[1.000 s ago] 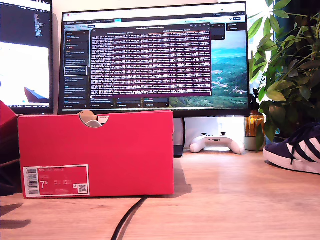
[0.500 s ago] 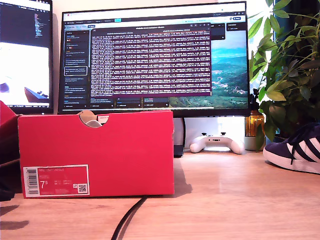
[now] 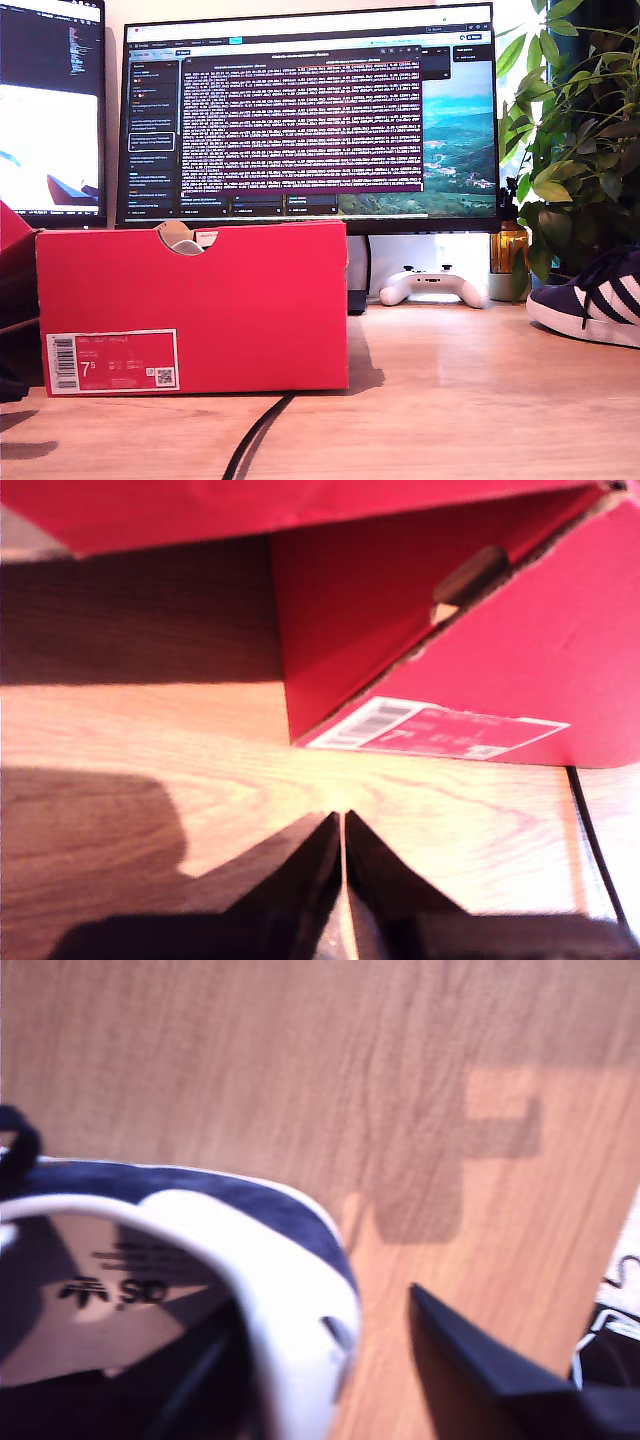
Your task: Pack the blue shoes by picking the first shoe and placing it inside the red shoebox, left side, then picking and rotating the second shoe and placing it in the shoebox
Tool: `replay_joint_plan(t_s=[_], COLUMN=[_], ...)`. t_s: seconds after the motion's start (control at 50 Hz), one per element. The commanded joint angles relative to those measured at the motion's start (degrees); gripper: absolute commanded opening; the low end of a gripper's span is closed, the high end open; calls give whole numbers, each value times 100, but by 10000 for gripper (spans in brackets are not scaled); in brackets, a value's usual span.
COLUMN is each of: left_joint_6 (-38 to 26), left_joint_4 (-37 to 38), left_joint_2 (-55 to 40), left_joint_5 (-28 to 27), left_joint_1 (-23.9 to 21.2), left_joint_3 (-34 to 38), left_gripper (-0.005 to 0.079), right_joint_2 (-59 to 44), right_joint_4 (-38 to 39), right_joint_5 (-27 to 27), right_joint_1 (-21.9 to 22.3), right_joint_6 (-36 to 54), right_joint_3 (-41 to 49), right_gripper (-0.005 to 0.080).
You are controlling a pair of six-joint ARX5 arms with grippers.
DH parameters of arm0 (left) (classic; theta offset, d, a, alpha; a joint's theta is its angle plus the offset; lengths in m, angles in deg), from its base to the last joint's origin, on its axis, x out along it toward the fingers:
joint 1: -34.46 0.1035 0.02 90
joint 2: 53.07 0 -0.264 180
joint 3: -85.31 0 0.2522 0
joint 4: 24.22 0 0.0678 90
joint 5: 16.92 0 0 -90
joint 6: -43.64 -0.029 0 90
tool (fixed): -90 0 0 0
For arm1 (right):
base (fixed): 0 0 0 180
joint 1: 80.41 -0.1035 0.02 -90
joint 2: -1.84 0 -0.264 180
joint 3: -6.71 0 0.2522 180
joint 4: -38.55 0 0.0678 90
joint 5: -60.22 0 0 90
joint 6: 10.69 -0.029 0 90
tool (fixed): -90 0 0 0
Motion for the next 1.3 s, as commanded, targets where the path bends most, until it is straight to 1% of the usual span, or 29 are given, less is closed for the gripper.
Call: replay_joint_plan(t_s=[0.0,0.24,0.44,0.58,0.72,0.86,0.88,0.9,0.94,0.96,0.98,1.0,1.02,1.06,1.16,1.22,1.28], left_joint_6=[-44,-44,-44,-44,-44,-44,-44,-44,-44,-44,-44,-44,-44,-44,-42,-44,-42], left_joint_4=[-44,-42,-42,-44,-44,-44,-44,-44,-42,-42,-44,-44,-44,-42,-42,-44,-44], left_joint_2=[-24,-24,-24,-24,-24,-24,-24,-24,-24,-24,-24,-24,-24,-24,-24,-24,-24], left_joint_5=[0,0,0,0,0,0,0,0,0,0,0,0,0,0,0,0,0], left_joint_1=[-26,-26,-26,-26,-26,-26,-26,-26,-26,-26,-26,-26,-26,-26,-26,-26,-26], left_joint_3=[101,101,101,101,101,101,101,101,101,101,101,101,101,101,101,101,101], left_gripper=[-21,-21,-21,-21,-21,-21,-21,-21,-21,-21,-21,-21,-21,-21,-21,-21,-21], right_joint_2=[-96,-96,-90,-85,-79,-79,-79,-79,-79,-79,-79,-79,-79,-79,-79,-79,-79], right_joint_4=[-57,-68,-249,-481,-691,-874,-874,-874,-881,-883,-896,-909,-920,-940,-955,-949,-909], right_joint_5=[7,7,-46,-35,17,173,170,168,160,157,151,138,125,85,-199,-494,-787], right_joint_1=[15,39,131,164,164,162,162,160,160,160,160,160,160,160,149,151,151], right_joint_6=[-11,-4,15,83,409,997,1458,1458,2076,2076,2527,2527,2927,3248,4122,4671,5014], right_joint_3=[116,105,50,-184,-654,-1298,-1405,-1508,-1714,-1801,-1917,-2024,-2118,-2326,-2765,-3032,-3270], right_gripper=[-9,-9,-9,-10,-10,-10,-10,-10,-10,-10,-10,-10,-10,-10,-10,-10,-10])
